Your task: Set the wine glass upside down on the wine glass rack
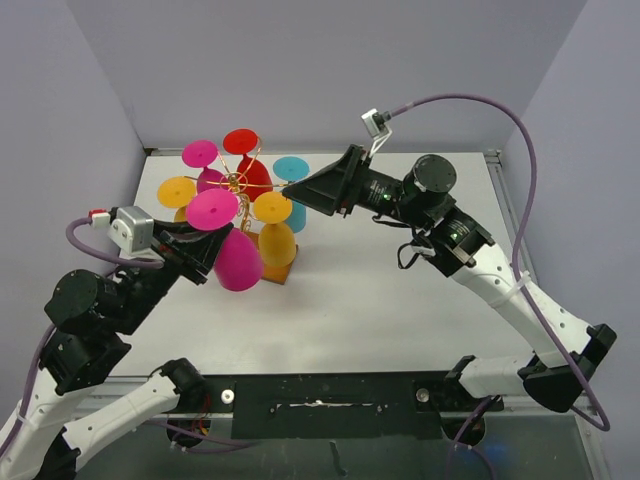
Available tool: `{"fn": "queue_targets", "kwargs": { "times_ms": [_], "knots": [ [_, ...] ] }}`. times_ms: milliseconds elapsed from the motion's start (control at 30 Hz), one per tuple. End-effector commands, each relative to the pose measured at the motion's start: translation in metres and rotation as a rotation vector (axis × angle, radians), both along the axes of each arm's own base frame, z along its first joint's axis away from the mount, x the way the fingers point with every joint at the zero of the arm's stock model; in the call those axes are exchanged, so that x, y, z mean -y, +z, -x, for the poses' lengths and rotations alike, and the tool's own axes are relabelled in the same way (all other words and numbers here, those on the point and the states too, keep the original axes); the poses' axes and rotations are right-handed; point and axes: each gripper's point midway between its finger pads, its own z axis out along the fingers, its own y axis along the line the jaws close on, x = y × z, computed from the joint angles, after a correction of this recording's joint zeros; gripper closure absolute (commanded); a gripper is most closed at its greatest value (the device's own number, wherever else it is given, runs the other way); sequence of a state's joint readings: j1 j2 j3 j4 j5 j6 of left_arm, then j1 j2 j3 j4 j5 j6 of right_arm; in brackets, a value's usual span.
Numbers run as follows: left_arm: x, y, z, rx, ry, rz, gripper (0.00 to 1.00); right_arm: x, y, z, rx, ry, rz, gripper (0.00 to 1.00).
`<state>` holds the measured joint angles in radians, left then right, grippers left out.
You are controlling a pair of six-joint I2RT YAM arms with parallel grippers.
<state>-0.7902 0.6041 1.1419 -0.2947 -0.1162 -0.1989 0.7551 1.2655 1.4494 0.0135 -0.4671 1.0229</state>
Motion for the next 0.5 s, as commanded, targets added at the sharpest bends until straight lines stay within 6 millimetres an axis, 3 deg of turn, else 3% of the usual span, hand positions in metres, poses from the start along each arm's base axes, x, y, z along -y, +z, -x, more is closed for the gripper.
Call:
{"fn": "queue_targets", "kwargs": {
  "times_ms": [0, 267, 467],
  "knots": [
    [-0.004, -0.017, 0.000, 0.037, 0.016, -0.103, 1.00, -0.015, 0.036, 0.027, 0.036, 0.103, -0.086, 0.38],
    [-0.008, -0.031, 0.000, 0.087, 0.031, -0.129, 1.00, -0.052, 0.021, 0.031, -0.066, 0.186, -0.081, 0.44],
    [-0.015, -0.026, 0.005, 0.125, 0.042, -0.145, 1.00, -0.066, 0.017, 0.040, -0.094, 0.248, -0.093, 0.53]
  ]
}}
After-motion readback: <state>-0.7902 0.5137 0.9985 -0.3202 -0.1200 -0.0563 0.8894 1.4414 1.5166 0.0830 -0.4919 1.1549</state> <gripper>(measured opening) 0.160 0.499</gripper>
